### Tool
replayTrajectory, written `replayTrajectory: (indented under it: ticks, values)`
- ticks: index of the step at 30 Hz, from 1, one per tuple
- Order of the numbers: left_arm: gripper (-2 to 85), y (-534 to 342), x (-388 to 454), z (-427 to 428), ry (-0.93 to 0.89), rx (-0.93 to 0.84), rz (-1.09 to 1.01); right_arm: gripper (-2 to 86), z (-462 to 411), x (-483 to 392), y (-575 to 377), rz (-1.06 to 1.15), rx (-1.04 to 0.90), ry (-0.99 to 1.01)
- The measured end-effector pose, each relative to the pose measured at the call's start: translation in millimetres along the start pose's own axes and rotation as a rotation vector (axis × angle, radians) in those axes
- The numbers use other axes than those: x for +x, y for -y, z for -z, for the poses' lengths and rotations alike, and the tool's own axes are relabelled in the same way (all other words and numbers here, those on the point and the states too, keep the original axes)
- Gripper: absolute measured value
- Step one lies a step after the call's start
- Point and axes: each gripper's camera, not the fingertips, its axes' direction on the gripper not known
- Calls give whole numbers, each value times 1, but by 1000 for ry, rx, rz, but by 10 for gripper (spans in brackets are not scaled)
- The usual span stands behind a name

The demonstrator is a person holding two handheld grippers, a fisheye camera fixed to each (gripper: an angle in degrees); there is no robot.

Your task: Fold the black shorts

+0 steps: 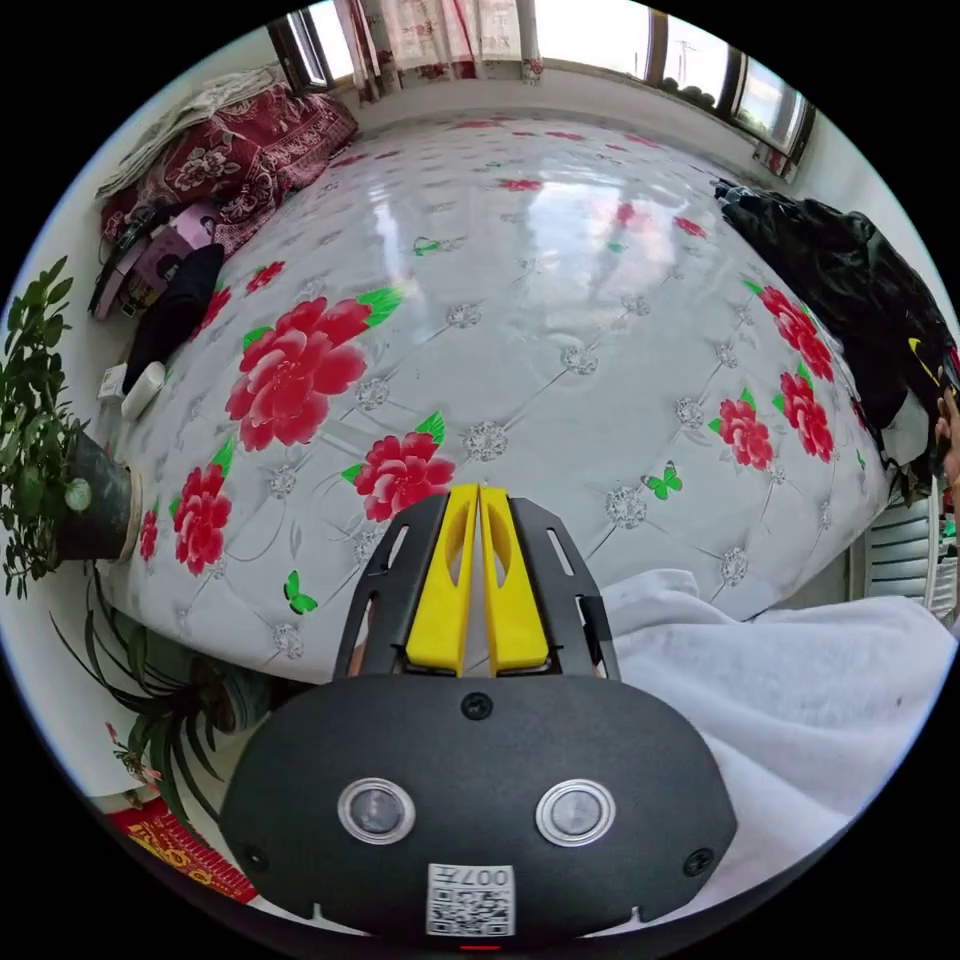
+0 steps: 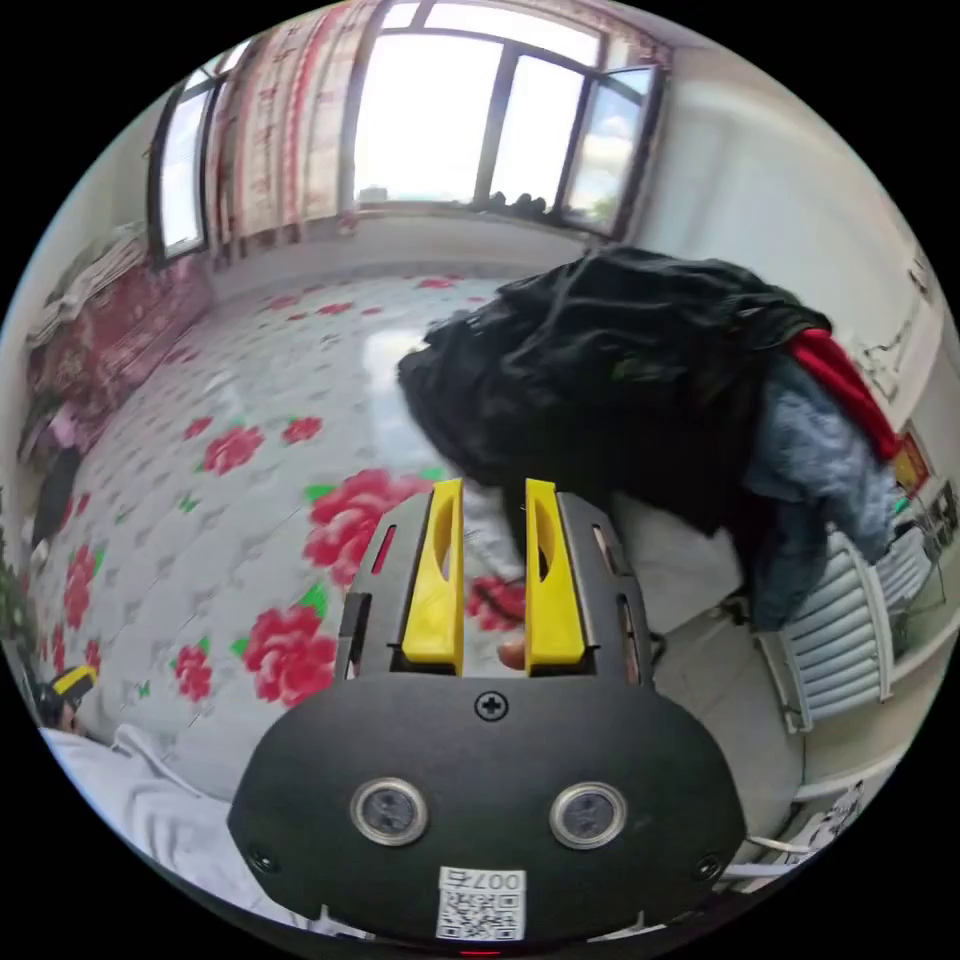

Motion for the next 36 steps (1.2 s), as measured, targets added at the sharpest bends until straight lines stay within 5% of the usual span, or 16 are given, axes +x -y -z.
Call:
replayTrajectory:
  ticks: [6,13,18,24,29,33,36]
  values:
    - [-10,-20,-29,29,-77,65,75,104,8,73,58,-136,42,-167]
    - [-10,-21,-52,48,-217,151,157,50,-61,75,75,-160,-206,-168]
    - [-10,-18,-54,57,-210,188,122,5,-42,45,80,-51,-82,48]
    - [-10,-7,-60,58,-243,190,62,-1,6,-101,35,287,-28,492]
    - [-8,-10,-93,57,-253,209,119,4,39,-294,-58,497,-184,901]
    - [-5,-23,-133,56,-242,203,195,23,53,-395,-108,739,-413,914]
    - [7,-31,-163,57,-219,200,219,37,63,-395,-121,846,-301,721]
